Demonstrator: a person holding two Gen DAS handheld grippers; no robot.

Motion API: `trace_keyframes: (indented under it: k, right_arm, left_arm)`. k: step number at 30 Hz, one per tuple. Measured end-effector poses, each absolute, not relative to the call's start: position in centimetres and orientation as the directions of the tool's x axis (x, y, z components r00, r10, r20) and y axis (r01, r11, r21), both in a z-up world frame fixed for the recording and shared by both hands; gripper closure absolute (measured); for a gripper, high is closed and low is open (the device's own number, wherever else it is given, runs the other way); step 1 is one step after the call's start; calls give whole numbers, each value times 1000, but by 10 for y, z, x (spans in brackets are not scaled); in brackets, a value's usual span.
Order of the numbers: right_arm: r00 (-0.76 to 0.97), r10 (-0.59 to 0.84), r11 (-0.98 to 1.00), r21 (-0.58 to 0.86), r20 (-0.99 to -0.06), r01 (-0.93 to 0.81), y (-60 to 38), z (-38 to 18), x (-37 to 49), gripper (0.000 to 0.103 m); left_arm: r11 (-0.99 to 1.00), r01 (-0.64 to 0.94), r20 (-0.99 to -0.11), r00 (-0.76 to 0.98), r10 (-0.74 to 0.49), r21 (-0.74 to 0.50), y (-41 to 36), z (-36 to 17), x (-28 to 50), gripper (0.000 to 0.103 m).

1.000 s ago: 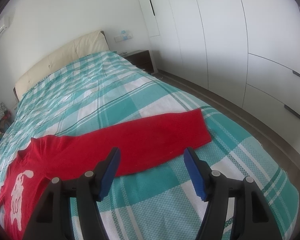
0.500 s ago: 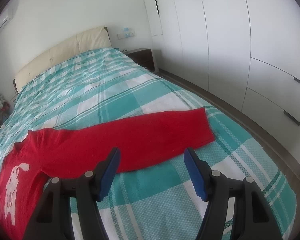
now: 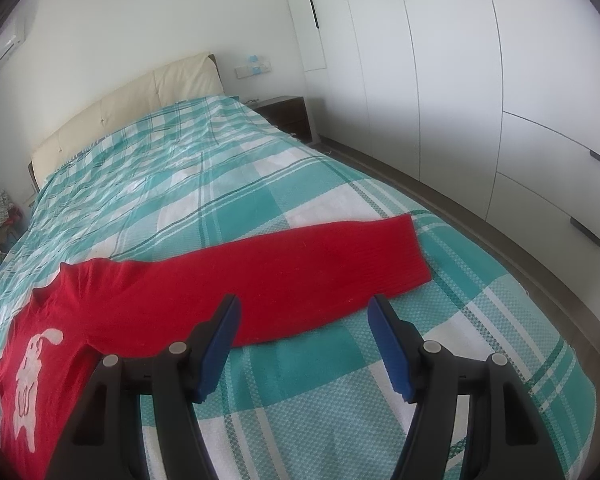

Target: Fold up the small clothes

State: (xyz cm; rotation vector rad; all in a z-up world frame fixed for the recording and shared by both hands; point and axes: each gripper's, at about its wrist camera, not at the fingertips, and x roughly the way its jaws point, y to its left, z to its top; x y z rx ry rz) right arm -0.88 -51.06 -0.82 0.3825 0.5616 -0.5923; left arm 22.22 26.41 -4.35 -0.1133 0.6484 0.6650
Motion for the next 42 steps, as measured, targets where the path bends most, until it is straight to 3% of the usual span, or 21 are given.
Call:
trace_keyframes:
  k: [42]
  right_arm:
    - [688, -411, 768, 179, -598, 615, -508, -9, -8, 37]
  left_arm:
    - [787, -608, -592, 597, 541, 107, 263, -44, 223, 9]
